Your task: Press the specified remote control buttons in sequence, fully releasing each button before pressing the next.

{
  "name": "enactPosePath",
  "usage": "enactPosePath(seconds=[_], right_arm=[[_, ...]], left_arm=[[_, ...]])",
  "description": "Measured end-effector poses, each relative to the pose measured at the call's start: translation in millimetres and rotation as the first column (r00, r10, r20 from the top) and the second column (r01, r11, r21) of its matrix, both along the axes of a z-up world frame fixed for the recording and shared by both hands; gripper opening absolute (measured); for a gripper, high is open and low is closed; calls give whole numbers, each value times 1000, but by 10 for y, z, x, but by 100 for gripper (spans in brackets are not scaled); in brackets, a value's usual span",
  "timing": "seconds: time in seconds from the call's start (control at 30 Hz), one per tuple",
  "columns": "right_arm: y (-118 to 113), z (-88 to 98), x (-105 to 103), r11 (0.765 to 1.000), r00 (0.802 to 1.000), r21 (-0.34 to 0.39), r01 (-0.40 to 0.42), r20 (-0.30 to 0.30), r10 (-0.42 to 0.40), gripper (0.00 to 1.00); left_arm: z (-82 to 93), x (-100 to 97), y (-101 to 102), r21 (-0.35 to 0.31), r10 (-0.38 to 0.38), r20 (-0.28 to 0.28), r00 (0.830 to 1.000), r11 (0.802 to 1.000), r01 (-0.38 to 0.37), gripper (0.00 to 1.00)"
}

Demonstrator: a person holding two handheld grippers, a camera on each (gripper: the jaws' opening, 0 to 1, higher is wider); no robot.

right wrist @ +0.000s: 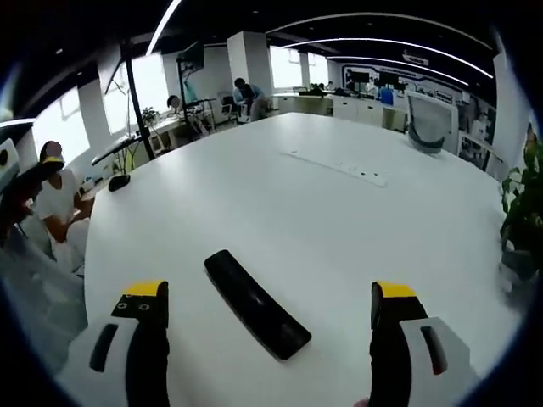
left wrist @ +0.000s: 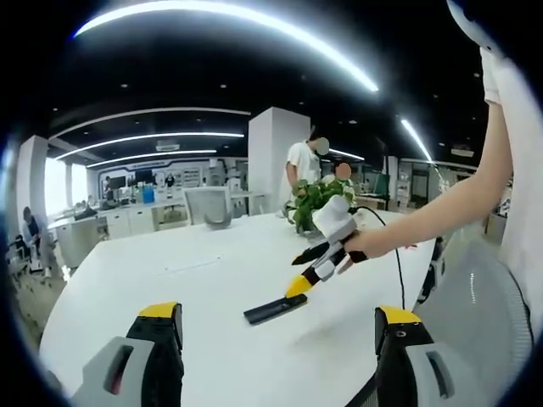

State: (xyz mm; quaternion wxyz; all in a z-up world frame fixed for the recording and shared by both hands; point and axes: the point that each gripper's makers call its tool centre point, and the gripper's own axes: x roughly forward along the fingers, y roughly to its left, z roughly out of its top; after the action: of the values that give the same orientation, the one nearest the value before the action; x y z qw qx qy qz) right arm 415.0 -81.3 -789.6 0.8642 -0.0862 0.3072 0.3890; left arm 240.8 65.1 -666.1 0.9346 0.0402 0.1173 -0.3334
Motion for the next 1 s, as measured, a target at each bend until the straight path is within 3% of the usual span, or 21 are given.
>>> enactPosePath(seconds=[0.6,1.0], right_arm=[[-9,312,-168,995,997,91,44,59,-49,100],[-72,379,-264,988,993,127,83,71,-93,100]], left_arm=[[24,4,2,-8,5,5,1000,1000,-5,99],[11,-3,-6,0,-1,4,1000,1000,1,99]])
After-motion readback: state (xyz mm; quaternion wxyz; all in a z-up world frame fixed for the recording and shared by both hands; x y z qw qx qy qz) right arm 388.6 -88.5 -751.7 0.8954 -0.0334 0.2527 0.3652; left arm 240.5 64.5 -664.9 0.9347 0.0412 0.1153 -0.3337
